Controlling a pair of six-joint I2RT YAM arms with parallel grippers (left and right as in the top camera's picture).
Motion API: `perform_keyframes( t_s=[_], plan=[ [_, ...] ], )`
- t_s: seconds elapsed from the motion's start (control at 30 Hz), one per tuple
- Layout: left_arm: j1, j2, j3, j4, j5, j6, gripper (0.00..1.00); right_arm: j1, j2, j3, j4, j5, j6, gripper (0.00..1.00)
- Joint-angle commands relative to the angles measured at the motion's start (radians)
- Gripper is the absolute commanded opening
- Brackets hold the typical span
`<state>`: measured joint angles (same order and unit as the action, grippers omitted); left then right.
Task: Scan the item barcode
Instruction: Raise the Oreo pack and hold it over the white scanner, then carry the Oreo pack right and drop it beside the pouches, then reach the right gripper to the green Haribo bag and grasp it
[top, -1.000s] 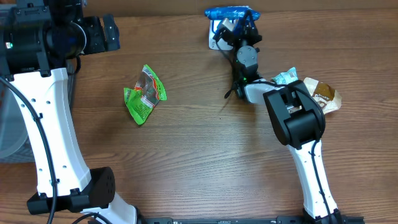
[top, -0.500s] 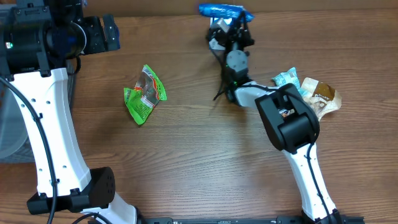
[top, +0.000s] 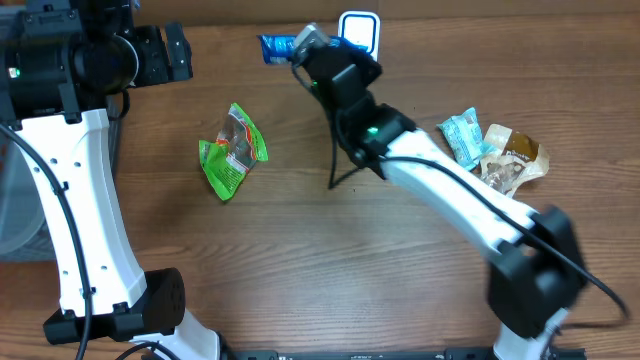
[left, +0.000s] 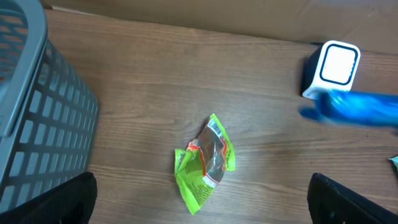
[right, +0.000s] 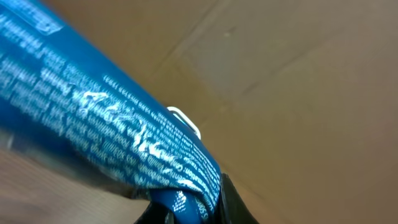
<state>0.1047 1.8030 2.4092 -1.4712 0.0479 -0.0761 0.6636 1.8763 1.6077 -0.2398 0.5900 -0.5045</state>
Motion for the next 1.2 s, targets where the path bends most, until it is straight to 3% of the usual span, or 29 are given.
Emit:
perform_keyframes(
  t_s=[0.0,0.13,0.23,0.3,0.37,0.5,0.6,0.67,0.7,0.77,0.9,1.0,1.07,1.17],
  plan=[
    [0.0,0.008,0.003,0.002,-0.003,-0.01,1.0,-0.037,-0.209,0.009,-0.16,-0.065,0.351,0.04],
    [0.0,0.008,0.003,0.002,-0.003,-0.01,1.0,-0.103,-0.342,0.009,-0.461,-0.065,0.632,0.04],
    [0.0,0.008,0.003,0.002,-0.003,-0.01,1.0,-0.251,-0.391,0.009,-0.776,-0.064,0.92,0.04],
    [0.0,0.008,0.003,0.002,-0.003,-0.01,1.0,-0.398,-0.373,-0.019,-0.929,-0.064,1.024,0.04],
    [0.0,0.008,0.003,0.002,-0.003,-0.01,1.0,-0.49,-0.359,-0.066,-0.961,-0.064,1.057,0.04],
    [0.0,0.008,0.003,0.002,-0.003,-0.01,1.0,-0.691,-0.305,-0.237,-0.893,-0.093,1.059,0.04],
    [0.0,0.008,0.003,0.002,-0.003,-0.01,1.0,-0.764,-0.278,-0.328,-0.803,-0.122,1.058,0.04],
    [0.0,0.008,0.003,0.002,-0.003,-0.01,1.0,-0.777,-0.267,-0.35,-0.772,-0.145,1.05,0.14],
    [0.0,0.008,0.003,0.002,-0.003,-0.01,1.0,-0.777,-0.265,-0.35,-0.756,-0.157,1.032,0.32],
    [0.0,0.008,0.003,0.002,-0.003,-0.01,1.0,-0.774,-0.266,-0.342,-0.735,-0.216,0.965,0.58],
    [0.0,0.008,0.003,0.002,-0.003,-0.01,1.0,-0.761,-0.266,-0.246,-0.757,-0.462,0.838,0.64],
    [0.0,0.008,0.003,0.002,-0.003,-0.01,1.0,-0.709,-0.266,-0.122,-0.763,-0.627,0.809,0.55],
    [0.0,0.008,0.003,0.002,-0.003,-0.01,1.0,-0.629,-0.266,-0.07,-0.687,-0.789,0.777,0.56],
    [0.0,0.008,0.003,0.002,-0.003,-0.01,1.0,-0.493,-0.248,-0.069,-0.52,-0.903,0.785,0.66]
  ],
)
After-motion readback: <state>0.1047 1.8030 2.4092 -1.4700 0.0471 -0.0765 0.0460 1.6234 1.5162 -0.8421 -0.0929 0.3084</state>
